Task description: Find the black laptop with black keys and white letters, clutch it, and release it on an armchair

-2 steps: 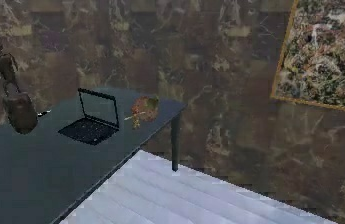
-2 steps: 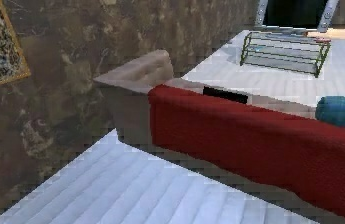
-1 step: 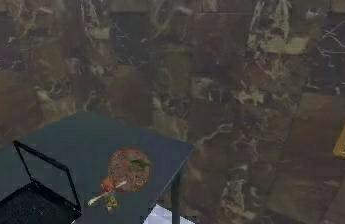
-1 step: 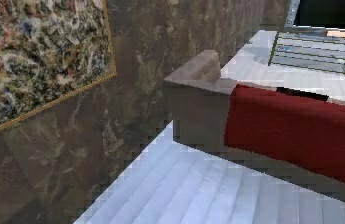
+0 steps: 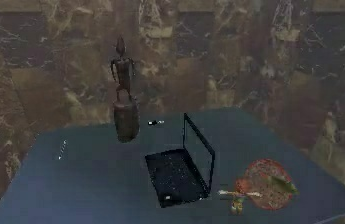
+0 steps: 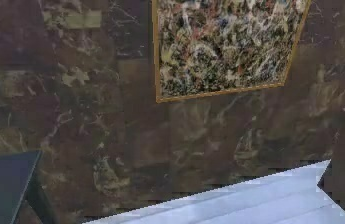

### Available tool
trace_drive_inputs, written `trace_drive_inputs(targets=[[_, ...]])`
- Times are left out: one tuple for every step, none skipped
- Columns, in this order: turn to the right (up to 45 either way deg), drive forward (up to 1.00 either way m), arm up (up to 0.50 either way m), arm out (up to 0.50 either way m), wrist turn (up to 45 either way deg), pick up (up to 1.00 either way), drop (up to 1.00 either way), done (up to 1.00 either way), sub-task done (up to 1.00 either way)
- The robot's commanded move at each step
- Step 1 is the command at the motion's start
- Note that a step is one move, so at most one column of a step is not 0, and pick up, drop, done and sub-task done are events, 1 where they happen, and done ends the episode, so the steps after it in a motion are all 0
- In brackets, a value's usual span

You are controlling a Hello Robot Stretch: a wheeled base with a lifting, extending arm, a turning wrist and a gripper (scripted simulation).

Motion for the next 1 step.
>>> trace_drive_inputs(targets=[[-45.0,0.0,0.0,0.0,0.0,0.0,0.0,0.0,0.0]])
